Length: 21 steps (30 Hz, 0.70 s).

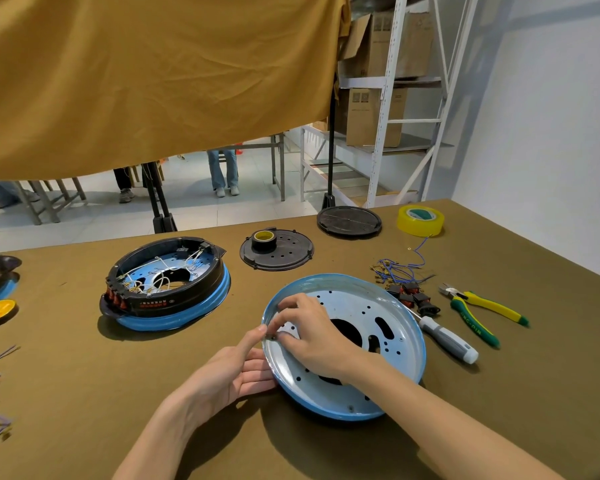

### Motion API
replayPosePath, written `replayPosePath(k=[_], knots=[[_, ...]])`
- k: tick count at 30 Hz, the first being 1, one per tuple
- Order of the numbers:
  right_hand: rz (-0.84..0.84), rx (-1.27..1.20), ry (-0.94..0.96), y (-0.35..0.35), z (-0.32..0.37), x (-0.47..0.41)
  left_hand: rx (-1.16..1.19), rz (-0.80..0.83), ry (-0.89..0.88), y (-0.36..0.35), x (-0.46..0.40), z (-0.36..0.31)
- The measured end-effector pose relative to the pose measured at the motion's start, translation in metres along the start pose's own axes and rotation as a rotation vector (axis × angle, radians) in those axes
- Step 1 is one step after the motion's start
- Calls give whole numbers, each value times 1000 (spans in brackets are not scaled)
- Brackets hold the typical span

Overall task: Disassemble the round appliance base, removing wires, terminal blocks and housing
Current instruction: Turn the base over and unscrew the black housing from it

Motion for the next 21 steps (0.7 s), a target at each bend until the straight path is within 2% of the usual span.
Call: replayPosePath(k=[21], knots=[[6, -42, -26, 4, 2, 3, -21, -32, 11, -3, 5, -3]])
Point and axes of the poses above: each hand's wrist, its own x-axis away from the middle knuckle, its own y-axis out of the back of the hand, z = x × y, the point moved 7 cm from there along -x, towards the middle knuckle, and after that the axes turned 1 degree about -x, right-handed, at the moved point
